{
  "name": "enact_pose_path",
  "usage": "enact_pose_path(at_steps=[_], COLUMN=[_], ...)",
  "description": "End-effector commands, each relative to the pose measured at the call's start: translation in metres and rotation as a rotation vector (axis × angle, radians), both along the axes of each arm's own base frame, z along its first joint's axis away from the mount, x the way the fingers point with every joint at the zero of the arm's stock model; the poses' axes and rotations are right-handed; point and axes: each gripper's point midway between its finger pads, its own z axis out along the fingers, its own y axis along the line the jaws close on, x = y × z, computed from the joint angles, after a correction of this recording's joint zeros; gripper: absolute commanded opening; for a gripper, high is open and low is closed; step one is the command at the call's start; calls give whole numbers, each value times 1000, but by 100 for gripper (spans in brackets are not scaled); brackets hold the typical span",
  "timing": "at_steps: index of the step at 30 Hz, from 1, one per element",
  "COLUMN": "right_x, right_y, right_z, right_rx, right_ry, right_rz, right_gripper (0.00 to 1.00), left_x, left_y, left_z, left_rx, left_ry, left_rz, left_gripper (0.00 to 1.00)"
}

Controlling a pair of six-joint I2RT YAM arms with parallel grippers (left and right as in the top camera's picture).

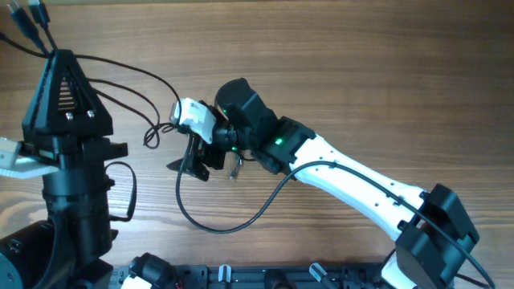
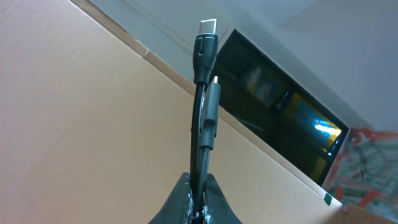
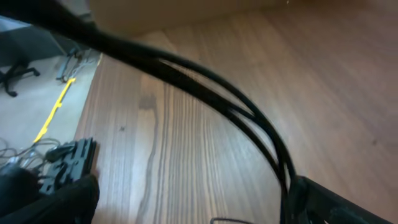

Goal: Untangle cables

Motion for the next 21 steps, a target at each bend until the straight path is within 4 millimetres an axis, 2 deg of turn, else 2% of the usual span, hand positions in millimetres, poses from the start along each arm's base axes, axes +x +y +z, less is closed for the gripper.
enact_pose_path(at_steps=[1,5,8,9,10,11,15,17,21], right_x=[14,22,27,29,33,37,60,79,103], right_y=[10,19,21,21,20,19,8,-5,-32], right_z=[-20,-34,-37,-38,-39,-40,-44,-49,-56], right_rx=[-13,1,4,1,-6,-13,-21,-35,-55], right_ry=[2,40,33,28,19,16,112,158,225], right_rz=[-31,-55,-70,-84,-104,-132,-301,-419,-519], right_gripper=[99,95,81,72,44,5,4,4,4], left_x=[-12,-19,-28,-30,-32,-34,-34,-34,-32], left_y=[6,6,5,5,6,7,7,7,9], left_z=[15,25,35,39,41,43,43,43,41], left_rx=[-3,-4,1,0,-4,-6,-6,-6,2], left_ry=[-44,-72,-103,-112,-119,-122,-122,-122,-112], left_rz=[10,-7,-30,-34,-34,-34,-32,-32,-12], left_gripper=[4,4,4,4,4,4,4,4,4])
